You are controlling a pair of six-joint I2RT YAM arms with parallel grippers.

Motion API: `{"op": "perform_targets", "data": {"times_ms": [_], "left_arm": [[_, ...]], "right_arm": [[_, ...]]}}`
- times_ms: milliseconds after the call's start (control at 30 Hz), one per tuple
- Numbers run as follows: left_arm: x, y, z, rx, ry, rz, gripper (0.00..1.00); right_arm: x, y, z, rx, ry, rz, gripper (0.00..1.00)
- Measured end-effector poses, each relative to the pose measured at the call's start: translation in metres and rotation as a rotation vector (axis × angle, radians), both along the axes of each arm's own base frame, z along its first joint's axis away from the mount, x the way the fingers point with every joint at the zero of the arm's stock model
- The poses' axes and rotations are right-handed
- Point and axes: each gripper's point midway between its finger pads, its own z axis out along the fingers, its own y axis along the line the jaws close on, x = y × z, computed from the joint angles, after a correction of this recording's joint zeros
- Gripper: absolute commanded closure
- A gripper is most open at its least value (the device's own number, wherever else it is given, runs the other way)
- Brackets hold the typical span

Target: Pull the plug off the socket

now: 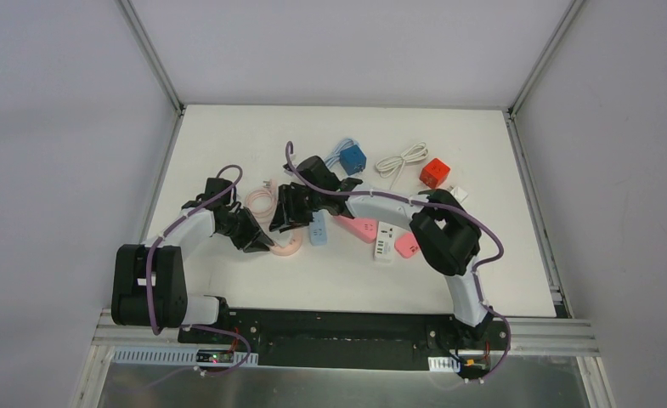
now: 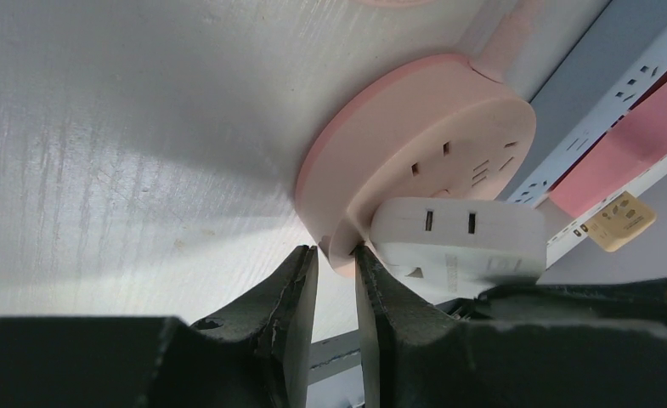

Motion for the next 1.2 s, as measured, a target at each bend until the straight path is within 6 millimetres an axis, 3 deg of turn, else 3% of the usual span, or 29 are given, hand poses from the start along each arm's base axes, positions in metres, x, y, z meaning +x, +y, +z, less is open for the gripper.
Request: {"op": "perform_targets", "data": {"times_ms": [167, 367, 467, 667, 1000, 1200], "left_arm": [[0.0, 0.0, 0.0, 0.0, 0.0, 0.0, 0.76], [0.0, 0.0, 0.0, 0.0, 0.001, 0.0, 0.76], [0.0, 0.0, 0.0, 0.0, 0.0, 0.0, 0.76], [0.0, -0.001, 0.0, 0.001, 0.0, -0.006, 0.76], [-0.001, -0.001, 0.0, 0.001, 0.003, -0.006, 0.77], [-0.004, -0.001, 0.0, 0.002, 0.017, -0.006, 0.77]], "right_arm": [[0.013, -0.013, -0.013, -0.08, -0.03, -0.065, 0.48], [0.041, -0.035, -0.01, -0.112, -0.076, -0.171, 0.43], [0.045, -0.038, -0.008, -0.112, -0.085, -0.186, 0.43], [0.035, -0.033, -0.01, -0.105, -0.062, -0.155, 0.43], [0.015, -0.026, -0.032, -0.122, 0.016, -0.077, 0.43], [0.009, -0.021, -0.029, -0.089, 0.037, -0.033, 0.53]]}}
